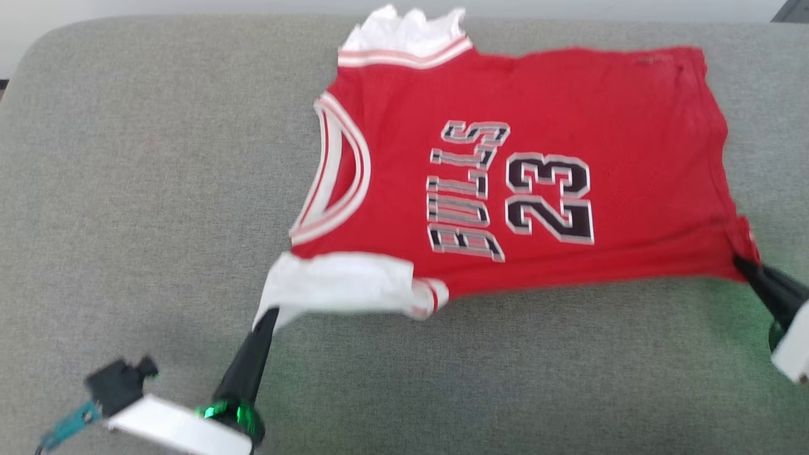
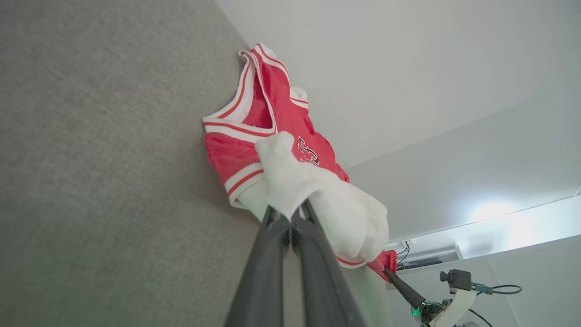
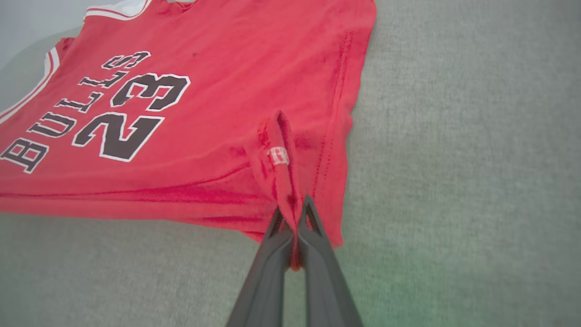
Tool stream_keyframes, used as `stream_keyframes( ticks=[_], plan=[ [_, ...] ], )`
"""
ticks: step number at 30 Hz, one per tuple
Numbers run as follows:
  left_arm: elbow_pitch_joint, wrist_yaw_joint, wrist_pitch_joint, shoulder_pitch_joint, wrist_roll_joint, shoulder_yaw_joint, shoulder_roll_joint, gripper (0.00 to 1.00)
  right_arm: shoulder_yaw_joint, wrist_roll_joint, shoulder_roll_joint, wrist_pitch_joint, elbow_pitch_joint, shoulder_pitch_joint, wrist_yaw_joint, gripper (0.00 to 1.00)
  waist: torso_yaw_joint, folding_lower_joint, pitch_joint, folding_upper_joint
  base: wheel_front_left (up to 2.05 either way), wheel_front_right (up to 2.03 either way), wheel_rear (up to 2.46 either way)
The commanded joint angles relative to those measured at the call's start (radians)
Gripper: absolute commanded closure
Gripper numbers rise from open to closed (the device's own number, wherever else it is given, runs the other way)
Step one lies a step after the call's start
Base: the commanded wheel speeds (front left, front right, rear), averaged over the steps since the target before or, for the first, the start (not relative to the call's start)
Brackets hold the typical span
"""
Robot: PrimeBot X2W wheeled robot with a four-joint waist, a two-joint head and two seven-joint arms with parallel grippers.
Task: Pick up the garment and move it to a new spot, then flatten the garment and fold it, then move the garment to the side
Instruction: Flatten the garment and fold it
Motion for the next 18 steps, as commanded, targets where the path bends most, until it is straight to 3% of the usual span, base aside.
stream_keyframes(
  ticks=[1,6,11,18],
  plan=[
    [-0.04,-0.002,-0.007,0.059,0.015,0.014,0.026,1.0,-0.039,-0.006,-0.011,0.028,-0.042,0.069,-0.005,1.0,-0.006,0.0,-0.014,-0.0001,0.0,0.0,0.0],
    [-0.157,-0.002,-0.007,0.155,0.03,0.004,0.093,1.0,-0.171,-0.037,-0.004,0.1,-0.168,0.212,-0.005,1.0,-0.012,0.0,-0.026,-0.0001,0.0,0.0,0.0],
    [-0.175,-0.002,0.024,0.095,0.039,0.003,0.124,1.0,-0.288,-0.08,0.074,0.164,-0.263,0.26,-0.005,1.0,-0.024,0.0,-0.04,-0.0001,0.0,0.0,0.0],
    [-0.043,-0.002,0.138,-0.154,-0.001,-0.023,0.068,1.0,-0.328,-0.107,0.213,0.234,-0.227,0.141,-0.004,1.0,-0.055,0.0,-0.038,-0.0001,0.0,0.0,0.0]
  ],
)
